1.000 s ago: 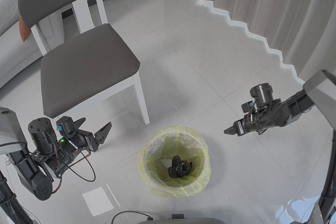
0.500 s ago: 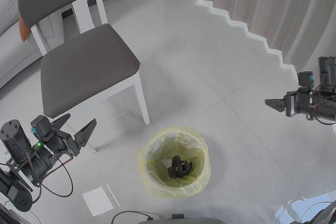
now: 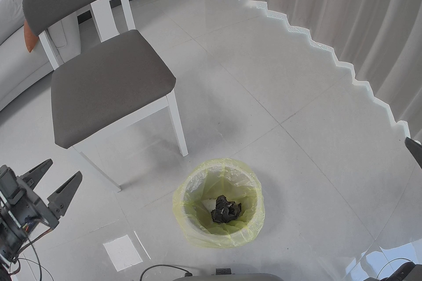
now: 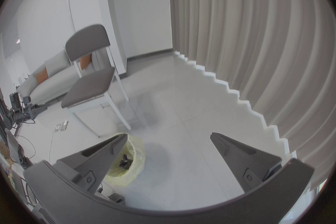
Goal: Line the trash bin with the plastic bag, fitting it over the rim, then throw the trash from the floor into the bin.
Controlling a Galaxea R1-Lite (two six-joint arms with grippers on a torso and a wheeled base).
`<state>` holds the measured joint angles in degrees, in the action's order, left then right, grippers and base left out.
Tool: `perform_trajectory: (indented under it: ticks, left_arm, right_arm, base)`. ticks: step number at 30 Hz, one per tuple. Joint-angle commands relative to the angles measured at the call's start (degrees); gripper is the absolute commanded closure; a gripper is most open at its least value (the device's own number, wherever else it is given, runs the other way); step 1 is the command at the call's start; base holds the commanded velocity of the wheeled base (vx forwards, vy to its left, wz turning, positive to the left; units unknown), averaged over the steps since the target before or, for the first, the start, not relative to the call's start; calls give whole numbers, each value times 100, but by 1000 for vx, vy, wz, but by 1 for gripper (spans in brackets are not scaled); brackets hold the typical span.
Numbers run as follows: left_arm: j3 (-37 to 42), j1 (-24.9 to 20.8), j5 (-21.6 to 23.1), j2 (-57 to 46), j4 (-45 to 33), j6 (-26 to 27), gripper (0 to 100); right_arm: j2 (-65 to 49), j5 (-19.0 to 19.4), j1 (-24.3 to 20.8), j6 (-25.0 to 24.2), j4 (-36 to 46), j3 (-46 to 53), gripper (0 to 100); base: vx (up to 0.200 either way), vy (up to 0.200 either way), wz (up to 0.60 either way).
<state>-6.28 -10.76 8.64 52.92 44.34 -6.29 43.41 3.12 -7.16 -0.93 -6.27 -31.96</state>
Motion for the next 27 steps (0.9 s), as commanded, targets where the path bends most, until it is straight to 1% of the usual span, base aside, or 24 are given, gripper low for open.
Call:
perform_trajectory:
  ticks: [1, 2, 4, 6, 8, 11, 12, 14, 15, 17, 19, 20, 22, 23, 25, 27]
  left_arm:
    - [-567, 488, 76, -4738, -3757, 154, 0]
    - [-576, 602, -3, -4747, -3757, 146, 0]
    - [-559, 804, 32, -4791, -3801, 163, 0]
    - [-488, 901, 102, -4914, -3836, 172, 0]
    - [-172, 1050, 331, -5230, -4029, 198, 0]
    - [285, 1076, 287, -5283, -4065, 269, 0]
    - [417, 1076, 243, -5274, -4021, 304, 0]
    - [628, 1076, -3, -5283, -4012, 383, 0]
    - [628, 1076, -170, -5283, -4065, 418, 0]
    - [628, 1076, -548, -5274, -4152, 453, 0]
    - [628, 1076, -794, -5283, -4240, 532, 0]
    - [628, 1076, -926, -5283, -4363, 603, 0]
    - [628, 1076, -1005, -5274, -4495, 603, 0]
    - [628, 1076, -1005, -5274, -4495, 603, 0]
    - [628, 1076, -1005, -5274, -4443, 585, 0]
    - [628, 1076, -1005, -5274, -4443, 585, 0]
  right_arm:
    - [-3972, 382, 557, -575, 864, 1333, 0]
    - [-4042, 417, 751, -575, 899, 1368, 0]
    - [-4060, 347, 865, -619, 838, 1483, 0]
    - [-4060, 356, 856, -619, 829, 1597, 0]
    - [-4086, 444, 830, -584, 890, 1852, 0]
    - [-4086, 488, 672, -523, 829, 2423, 0]
    - [-4130, 497, 645, -435, 811, 2634, 0]
    - [-4297, 461, 672, -197, 671, 3029, 0]
    - [-4315, 479, 672, -233, 600, 3073, 0]
    - [-4323, 347, 672, -294, 389, 3135, 0]
    - [-4323, 136, 672, -206, 257, 3170, 0]
    - [-4323, 92, 680, -162, 214, 3179, 0]
    - [-4323, -13, 680, 31, 178, 3196, 0]
    - [-4323, -13, 680, 31, 178, 3196, 0]
    - [-4323, -224, 680, 260, 143, 3196, 0]
    - [-4323, -277, 680, 304, 143, 3196, 0]
  base:
    - [0, 0, 0]
    - [0, 0, 0]
    - [0, 0, 0]
    - [0, 0, 0]
    - [0, 0, 0]
    - [0, 0, 0]
    - [0, 0, 0]
    - [0, 0, 0]
    - [0, 0, 0]
    - [0, 0, 0]
    - [0, 0, 0]
    - [0, 0, 0]
    - [0, 0, 0]
    - [0, 0, 0]
    - [0, 0, 0]
    - [0, 0, 0]
